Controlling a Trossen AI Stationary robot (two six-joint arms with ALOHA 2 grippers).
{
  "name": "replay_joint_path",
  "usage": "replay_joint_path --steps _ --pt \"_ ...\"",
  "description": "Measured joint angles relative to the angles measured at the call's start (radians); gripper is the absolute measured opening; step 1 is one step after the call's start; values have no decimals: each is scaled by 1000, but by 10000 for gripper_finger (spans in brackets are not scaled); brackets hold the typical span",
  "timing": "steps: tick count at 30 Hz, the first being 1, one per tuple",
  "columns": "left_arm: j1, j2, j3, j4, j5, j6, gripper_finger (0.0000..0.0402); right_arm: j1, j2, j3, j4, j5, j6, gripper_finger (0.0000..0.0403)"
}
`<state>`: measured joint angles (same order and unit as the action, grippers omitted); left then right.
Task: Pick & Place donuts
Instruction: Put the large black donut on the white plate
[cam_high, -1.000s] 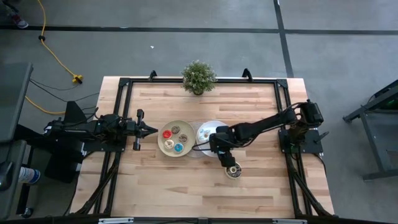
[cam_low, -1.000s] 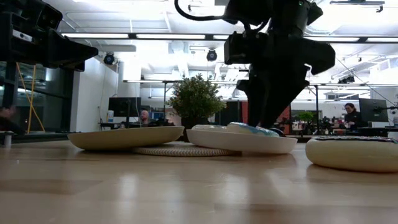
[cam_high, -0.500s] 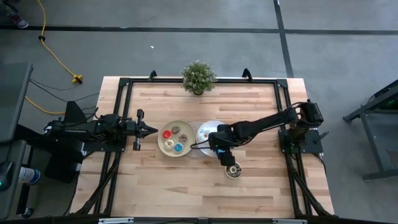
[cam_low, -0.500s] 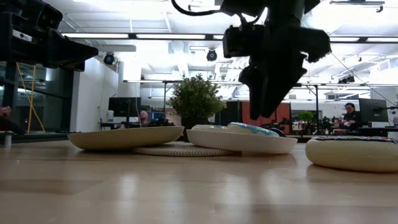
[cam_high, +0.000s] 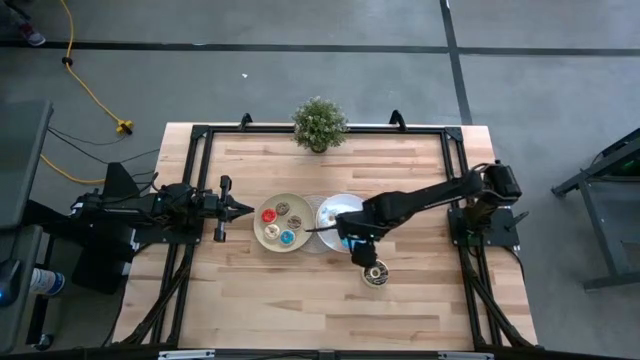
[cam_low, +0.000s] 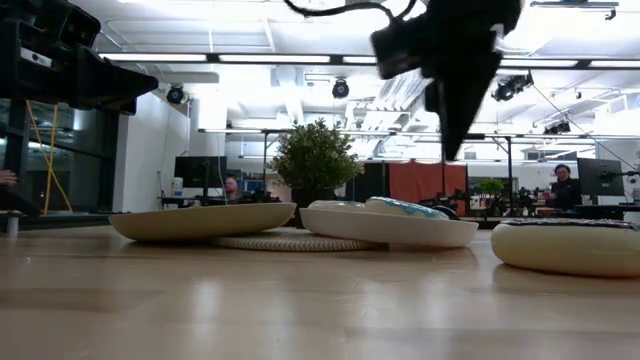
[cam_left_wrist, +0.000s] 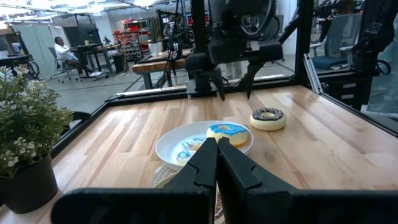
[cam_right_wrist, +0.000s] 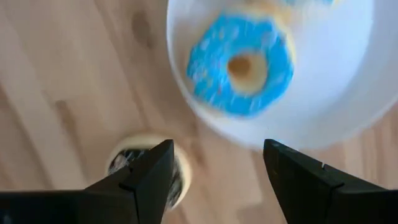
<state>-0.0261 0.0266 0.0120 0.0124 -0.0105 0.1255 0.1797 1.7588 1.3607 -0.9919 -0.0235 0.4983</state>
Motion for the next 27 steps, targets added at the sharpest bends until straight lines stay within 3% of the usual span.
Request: replay_joint_path --steps 8,21,27 --pt "0 0 0 0 0 0 0 71 -79 -1 -134 -5 125 240" --pt "0 0 0 0 0 0 0 221 -178 -1 -260 44 55 241" --pt "0 0 0 0 0 0 0 289 -180 -2 -300 42 253 241"
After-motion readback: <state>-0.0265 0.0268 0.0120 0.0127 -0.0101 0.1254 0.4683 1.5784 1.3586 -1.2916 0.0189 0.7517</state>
